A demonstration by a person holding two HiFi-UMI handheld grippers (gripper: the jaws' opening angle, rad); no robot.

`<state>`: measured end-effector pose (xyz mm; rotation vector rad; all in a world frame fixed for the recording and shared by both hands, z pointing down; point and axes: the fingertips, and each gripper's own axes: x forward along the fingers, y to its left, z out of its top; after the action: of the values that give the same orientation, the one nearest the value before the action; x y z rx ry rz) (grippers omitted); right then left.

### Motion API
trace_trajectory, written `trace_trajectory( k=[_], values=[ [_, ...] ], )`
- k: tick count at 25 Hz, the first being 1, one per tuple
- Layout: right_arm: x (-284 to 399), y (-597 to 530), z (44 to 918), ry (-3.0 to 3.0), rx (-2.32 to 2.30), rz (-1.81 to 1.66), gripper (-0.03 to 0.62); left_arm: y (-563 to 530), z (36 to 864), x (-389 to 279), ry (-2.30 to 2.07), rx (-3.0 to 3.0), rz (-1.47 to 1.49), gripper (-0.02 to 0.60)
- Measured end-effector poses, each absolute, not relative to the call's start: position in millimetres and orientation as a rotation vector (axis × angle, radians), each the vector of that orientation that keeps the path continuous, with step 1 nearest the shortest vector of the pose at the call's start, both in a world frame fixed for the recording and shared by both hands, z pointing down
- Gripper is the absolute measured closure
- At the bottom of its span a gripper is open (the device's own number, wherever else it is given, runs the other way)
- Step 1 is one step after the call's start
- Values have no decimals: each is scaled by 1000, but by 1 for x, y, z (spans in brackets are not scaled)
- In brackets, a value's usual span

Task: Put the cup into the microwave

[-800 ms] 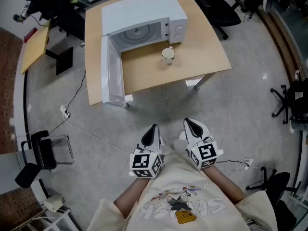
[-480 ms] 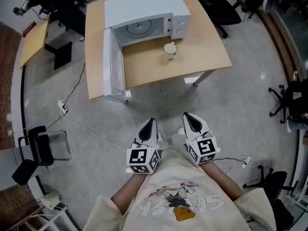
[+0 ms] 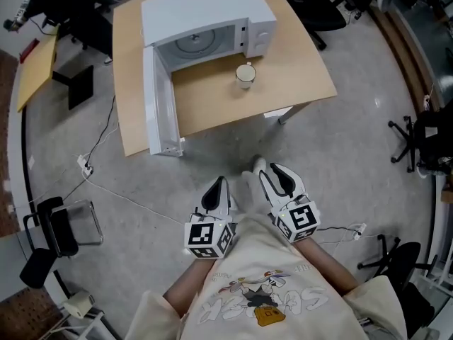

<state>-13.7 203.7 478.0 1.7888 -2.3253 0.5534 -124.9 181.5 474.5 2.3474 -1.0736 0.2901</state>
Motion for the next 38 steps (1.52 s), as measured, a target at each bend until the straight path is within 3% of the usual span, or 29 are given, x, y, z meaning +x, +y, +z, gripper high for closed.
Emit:
trace_trajectory(
  k=[3, 9, 13, 17, 23, 30, 33, 35, 38],
  values=[
    [1, 173, 485, -2331, 1776, 551, 412, 153, 479, -109, -1082, 2339, 302, 577],
    [53, 77, 487, -2388, 1701, 540, 387, 73, 467, -69, -1150, 2397, 263, 577],
    [73, 21, 505, -2424, 1546, 497, 337, 31, 460, -33, -1171, 2484, 254, 577],
    [87, -24, 526, -2438, 1462, 440, 321, -4, 475, -12, -1196, 2473, 285, 544],
    [91, -85, 569, -2374, 1456, 389, 177, -27, 479, -14, -1156, 2427, 313, 508],
    [88, -135, 650, -2291, 1437, 486, 98, -43, 475, -47, -1230, 2369, 326, 522],
    [86, -148, 671, -2269, 1420, 487, 95, -41, 469, -57, -1253, 2358, 337, 525],
    [86, -157, 675, -2263, 1416, 455, 186, -41, 470, -62, -1258, 2338, 344, 540],
    [86, -161, 676, -2260, 1400, 454, 191, -39, 474, -66, -1273, 2317, 361, 567]
  ],
)
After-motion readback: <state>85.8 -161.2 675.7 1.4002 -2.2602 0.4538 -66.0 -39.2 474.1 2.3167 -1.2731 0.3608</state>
